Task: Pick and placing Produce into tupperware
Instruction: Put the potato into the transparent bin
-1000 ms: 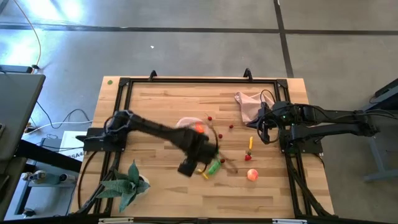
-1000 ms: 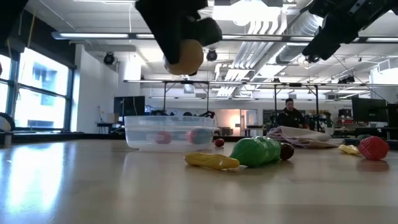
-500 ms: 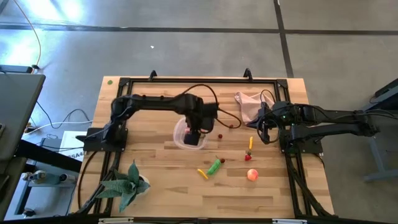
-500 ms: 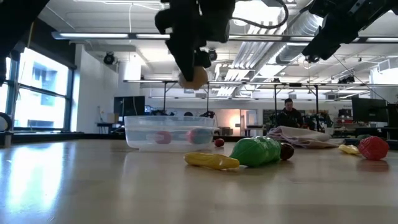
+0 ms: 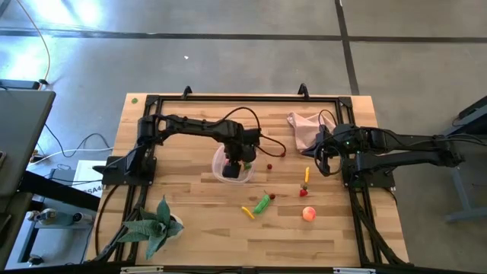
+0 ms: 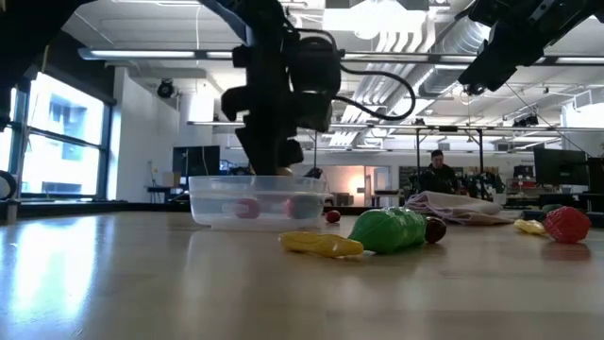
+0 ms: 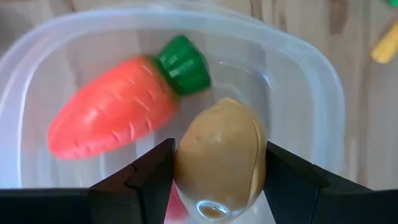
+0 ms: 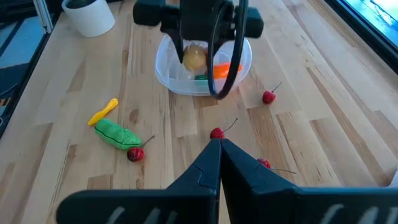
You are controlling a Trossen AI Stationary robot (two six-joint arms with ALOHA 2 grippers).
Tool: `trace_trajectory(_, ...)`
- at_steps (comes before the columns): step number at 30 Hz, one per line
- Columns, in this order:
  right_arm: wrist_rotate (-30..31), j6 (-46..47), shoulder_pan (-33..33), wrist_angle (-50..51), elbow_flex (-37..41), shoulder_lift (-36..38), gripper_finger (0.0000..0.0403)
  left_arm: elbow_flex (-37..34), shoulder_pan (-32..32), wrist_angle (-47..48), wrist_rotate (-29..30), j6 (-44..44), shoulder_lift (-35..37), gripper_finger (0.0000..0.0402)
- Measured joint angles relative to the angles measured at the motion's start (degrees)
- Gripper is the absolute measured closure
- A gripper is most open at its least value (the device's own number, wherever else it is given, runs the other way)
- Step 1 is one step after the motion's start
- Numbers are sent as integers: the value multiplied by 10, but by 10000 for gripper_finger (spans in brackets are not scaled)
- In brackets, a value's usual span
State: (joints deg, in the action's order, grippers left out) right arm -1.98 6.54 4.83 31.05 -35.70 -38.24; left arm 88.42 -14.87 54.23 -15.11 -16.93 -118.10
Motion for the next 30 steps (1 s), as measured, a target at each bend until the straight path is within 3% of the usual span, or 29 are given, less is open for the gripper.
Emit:
trace_trajectory(18,0,-1,0,0,0,0,402,-51,2,-50,3,-3,0,194)
trace_trajectory(30,0,0,0,0,0,0,402,-51,3,-48,3,-5,0,116)
